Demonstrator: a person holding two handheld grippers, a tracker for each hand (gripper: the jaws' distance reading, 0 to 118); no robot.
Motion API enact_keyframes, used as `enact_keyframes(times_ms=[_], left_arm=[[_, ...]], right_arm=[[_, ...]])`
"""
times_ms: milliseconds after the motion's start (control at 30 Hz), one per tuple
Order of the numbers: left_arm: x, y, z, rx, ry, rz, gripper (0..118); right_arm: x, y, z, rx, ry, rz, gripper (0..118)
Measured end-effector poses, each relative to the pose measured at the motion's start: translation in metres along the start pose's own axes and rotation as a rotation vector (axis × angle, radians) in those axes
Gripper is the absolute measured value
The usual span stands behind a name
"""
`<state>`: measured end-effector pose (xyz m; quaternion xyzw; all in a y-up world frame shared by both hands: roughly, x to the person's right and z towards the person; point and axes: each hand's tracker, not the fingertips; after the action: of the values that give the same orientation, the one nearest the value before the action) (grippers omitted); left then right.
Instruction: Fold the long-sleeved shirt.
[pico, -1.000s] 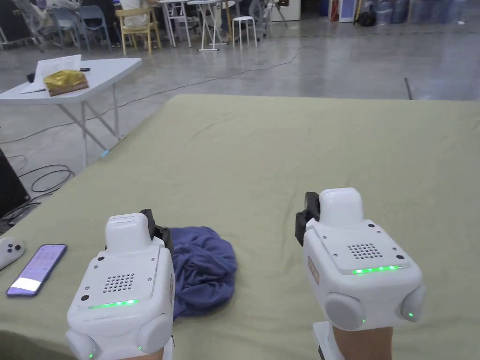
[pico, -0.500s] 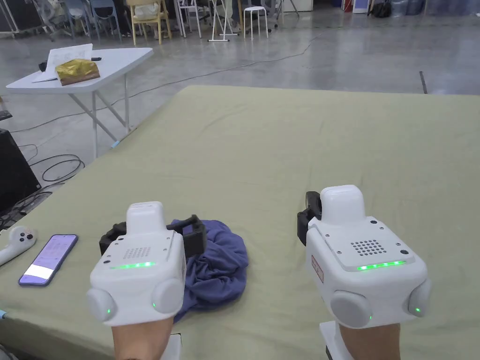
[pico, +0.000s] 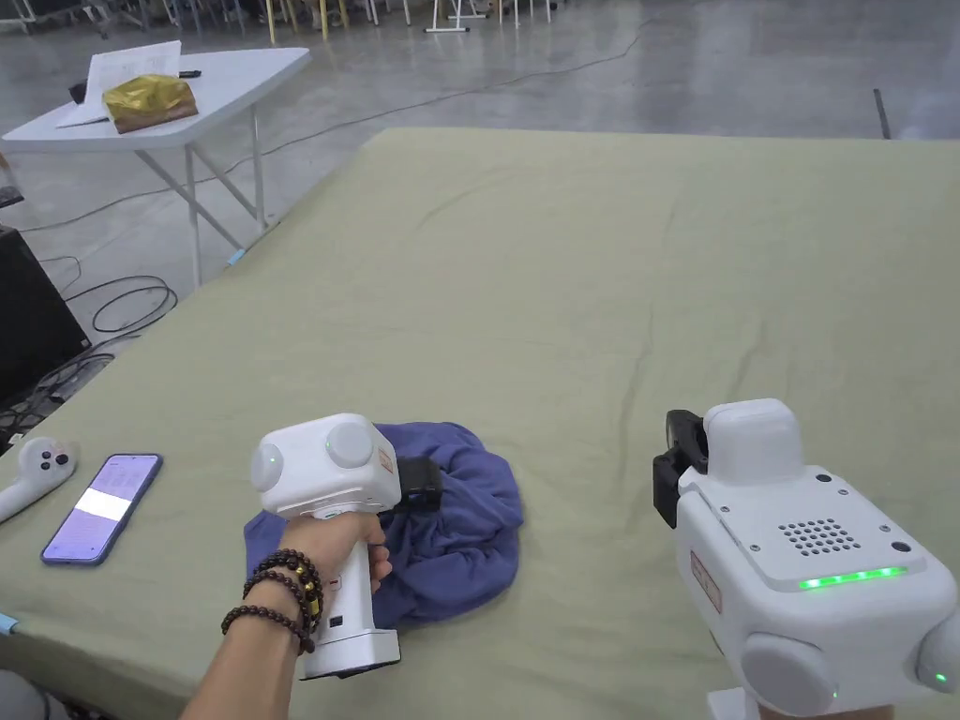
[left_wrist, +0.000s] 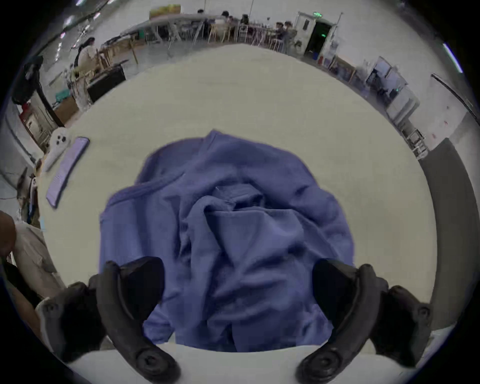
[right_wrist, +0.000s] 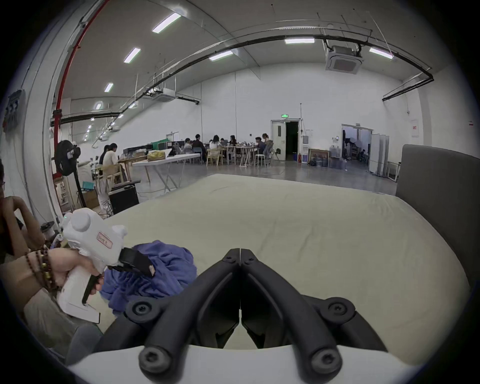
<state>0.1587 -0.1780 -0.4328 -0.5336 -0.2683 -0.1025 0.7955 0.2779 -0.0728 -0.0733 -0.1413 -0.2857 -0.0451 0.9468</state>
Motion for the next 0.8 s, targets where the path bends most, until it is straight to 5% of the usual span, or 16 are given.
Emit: enact_keyframes(times_ms=[200,233,267,300,567,800], left_arm=[[-0.002,-0.019,-0.007,0.027,-0.031,-0.011,108],[-0.004,-0.02,-0.013,0.045,-0.067,-0.051,84],[-0.004,-0.018,-0.008,0.07,-0.102,-0.059,36],[-0.003,-0.018,-0.002,0.096,-0.113,-0.039,26],[0.032,-0.026,0.066,0.277,-0.078,-0.203,24],[0.125,-0.019,0.188,0.513,-0.311,-0.395,24]], right_arm=[[0.006,-0.006,-0.008,-0.032,-0.009,-0.002,2],[0.006,-0.007,-0.008,-0.037,-0.014,0.004,2],[0.007,-0.007,-0.008,-0.04,-0.014,0.006,2],[0.007,-0.008,-0.008,-0.044,-0.013,0.005,2],[0.018,-0.005,0.006,-0.034,-0.025,-0.019,2],[0.054,0.003,0.041,0.011,-0.115,-0.043,2]])
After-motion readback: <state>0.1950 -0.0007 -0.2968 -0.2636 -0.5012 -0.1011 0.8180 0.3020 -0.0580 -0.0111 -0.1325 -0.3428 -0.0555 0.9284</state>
